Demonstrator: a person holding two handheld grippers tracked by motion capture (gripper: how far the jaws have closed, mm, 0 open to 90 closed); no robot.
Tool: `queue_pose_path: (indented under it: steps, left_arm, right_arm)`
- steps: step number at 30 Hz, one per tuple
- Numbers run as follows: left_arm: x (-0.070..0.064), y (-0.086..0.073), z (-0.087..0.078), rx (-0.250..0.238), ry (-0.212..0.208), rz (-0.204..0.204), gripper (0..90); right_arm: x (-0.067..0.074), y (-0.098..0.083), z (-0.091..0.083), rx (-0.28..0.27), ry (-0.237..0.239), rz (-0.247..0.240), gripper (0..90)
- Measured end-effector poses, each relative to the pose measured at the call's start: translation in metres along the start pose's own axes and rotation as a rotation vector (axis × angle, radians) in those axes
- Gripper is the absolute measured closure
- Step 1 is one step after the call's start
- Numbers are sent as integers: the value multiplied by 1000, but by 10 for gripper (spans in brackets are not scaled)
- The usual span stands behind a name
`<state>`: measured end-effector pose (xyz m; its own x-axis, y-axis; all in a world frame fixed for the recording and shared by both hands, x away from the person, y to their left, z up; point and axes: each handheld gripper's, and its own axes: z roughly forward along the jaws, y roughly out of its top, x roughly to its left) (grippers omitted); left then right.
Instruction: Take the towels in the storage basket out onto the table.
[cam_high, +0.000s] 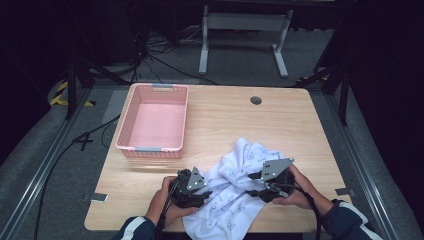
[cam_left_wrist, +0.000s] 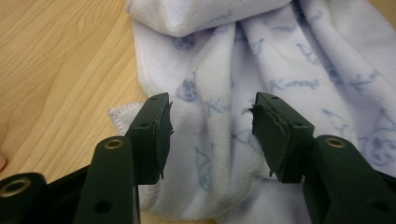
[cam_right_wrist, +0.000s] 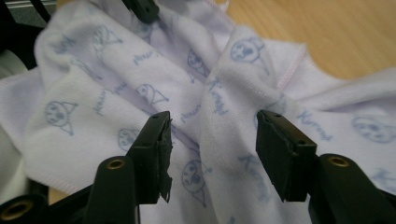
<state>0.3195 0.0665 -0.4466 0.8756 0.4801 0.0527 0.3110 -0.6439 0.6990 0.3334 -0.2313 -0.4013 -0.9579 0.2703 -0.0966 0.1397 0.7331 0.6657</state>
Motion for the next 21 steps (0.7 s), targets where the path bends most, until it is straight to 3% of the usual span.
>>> queue_pose_path:
  steps: [4,7,10,13,14,16,19,21]
  left_arm:
    - [0,-1,5,21,-14,2,482]
    - [3,-3,10,69,-47,7,502]
    - [1,-4,12,84,-52,7,514]
    - [3,-4,12,76,-55,11,517]
    - [2,-5,12,79,-56,5,518]
    - [3,-5,13,75,-58,11,516]
    - [4,-5,12,78,-62,5,516]
    - [4,-6,12,77,-62,5,517]
  right_arm:
    - [-10,6,-37,-72,-98,-10,490]
    - [-35,1,-52,-128,-192,102,498]
    - [-59,-9,-44,-70,-270,144,451]
    - [-83,-23,-24,-19,-239,206,389]
    - [-88,-26,-18,5,-202,221,395]
    - [-94,-31,-4,61,-189,236,396]
    - [-94,-35,5,95,-147,241,483]
    - [-90,-37,7,111,-151,217,627]
